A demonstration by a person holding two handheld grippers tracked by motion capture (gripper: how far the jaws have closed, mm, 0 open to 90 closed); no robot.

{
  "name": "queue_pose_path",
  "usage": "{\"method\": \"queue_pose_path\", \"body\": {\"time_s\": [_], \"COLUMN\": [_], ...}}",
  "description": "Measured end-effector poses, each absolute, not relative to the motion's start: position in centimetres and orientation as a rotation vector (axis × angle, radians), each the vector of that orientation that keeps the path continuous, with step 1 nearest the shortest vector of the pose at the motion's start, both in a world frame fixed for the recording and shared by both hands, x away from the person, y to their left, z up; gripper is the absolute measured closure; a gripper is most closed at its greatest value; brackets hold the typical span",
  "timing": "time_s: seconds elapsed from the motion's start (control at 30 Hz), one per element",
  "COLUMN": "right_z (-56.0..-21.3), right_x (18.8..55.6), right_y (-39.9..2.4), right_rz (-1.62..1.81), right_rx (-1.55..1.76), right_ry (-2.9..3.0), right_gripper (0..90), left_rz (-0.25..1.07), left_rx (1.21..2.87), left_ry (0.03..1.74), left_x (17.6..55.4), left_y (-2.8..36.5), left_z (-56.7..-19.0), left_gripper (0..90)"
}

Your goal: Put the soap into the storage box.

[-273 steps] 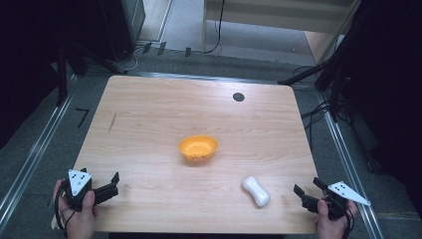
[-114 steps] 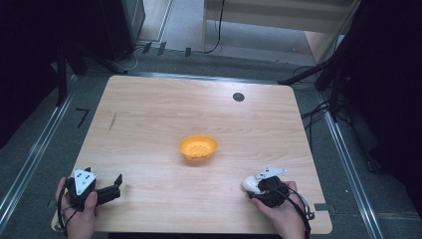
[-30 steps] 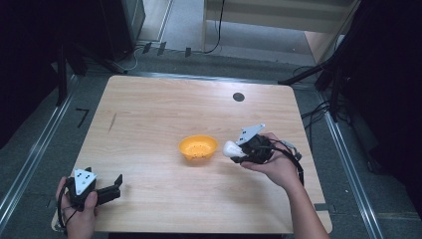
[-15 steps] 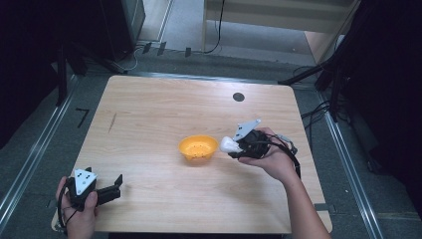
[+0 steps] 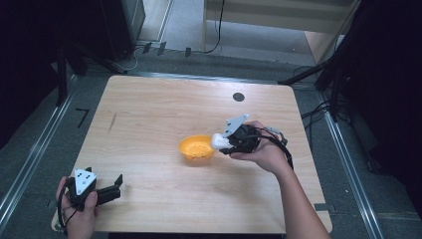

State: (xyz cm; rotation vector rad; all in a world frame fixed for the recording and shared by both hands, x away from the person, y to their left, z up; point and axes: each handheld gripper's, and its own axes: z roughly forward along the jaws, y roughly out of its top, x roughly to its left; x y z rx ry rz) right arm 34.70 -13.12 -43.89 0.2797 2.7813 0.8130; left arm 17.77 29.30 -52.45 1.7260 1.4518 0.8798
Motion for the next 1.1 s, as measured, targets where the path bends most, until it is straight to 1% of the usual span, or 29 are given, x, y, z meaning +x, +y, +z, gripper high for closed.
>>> {"method": "queue_pose_path", "body": {"time_s": [0.23, 1.1], "right_z": [-44.0, -43.9], "right_x": [35.5, 36.9], "right_y": [-11.1, -6.6], "right_rz": [0.787, 0.72], "right_rx": [0.19, 0.047], "right_ry": [2.82, 2.892], "right_gripper": [50.3, 50.3], "left_rz": [0.882, 0.88], "left_rx": [1.732, 1.733], "left_ry": [1.451, 1.443], "left_x": [17.8, 17.8], "left_y": [29.3, 29.3], "left_z": [-52.4, -52.4], "left_gripper": [0.0, 0.0]}}
